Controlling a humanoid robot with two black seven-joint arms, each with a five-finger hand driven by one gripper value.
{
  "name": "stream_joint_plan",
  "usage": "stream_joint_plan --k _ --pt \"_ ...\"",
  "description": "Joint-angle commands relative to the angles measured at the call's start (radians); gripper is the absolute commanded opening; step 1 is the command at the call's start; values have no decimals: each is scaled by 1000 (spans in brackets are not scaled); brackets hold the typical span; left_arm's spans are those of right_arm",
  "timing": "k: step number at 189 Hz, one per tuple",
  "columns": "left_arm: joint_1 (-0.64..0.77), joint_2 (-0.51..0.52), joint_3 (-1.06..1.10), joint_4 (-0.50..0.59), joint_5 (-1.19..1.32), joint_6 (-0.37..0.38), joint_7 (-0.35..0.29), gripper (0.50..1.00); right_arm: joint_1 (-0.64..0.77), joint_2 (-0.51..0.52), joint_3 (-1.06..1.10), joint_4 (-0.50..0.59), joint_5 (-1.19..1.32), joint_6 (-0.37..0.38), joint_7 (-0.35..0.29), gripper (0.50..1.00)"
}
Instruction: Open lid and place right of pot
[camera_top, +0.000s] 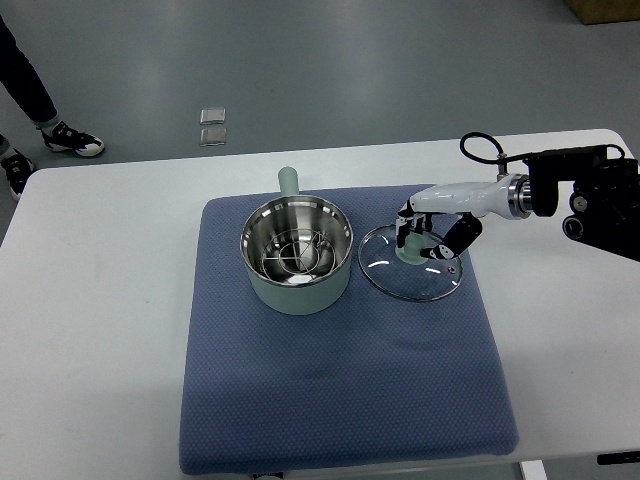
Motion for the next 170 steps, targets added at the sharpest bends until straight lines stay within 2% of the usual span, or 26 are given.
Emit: stream_joint_plan --k 1,37,65,76,95,104,105,107,121,122,132,148,170 --pt "0 0 0 0 0 0 0 1000 -8 1 2 -2 16 -26 0 932" --pt "0 0 0 0 0 0 0 1000 -45 2 117 -11 94 -14 5 932" --pt "0 0 0 0 0 0 0 1000 -150 62 281 -99 436 -9 -4 932" --pt "0 0 0 0 0 0 0 1000 -174 102 316 -129 571 -8 -27 932" --pt "0 0 0 0 0 0 0 1000 -205 128 350 -143 820 15 -118 934" --pt "0 0 0 0 0 0 0 1000 -205 128 350 -143 820 15 -118 934" --pt "0 0 0 0 0 0 0 1000 -217 134 367 -149 956 27 -153 934" --pt "0 0 0 0 0 0 0 1000 -219 136 370 -152 991 31 -161 934" --pt "0 0 0 0 0 0 0 1000 -222 136 377 -156 1044 34 -173 934" --pt "0 0 0 0 0 0 -2 1000 -223 140 390 -169 1173 43 -205 936" --pt "0 0 0 0 0 0 0 1000 -225 142 394 -179 1289 50 -231 936" --pt "0 0 0 0 0 0 0 1000 -228 143 394 -182 1409 54 -241 938" --pt "0 0 0 0 0 0 0 1000 -229 154 394 -182 1441 61 -241 938"
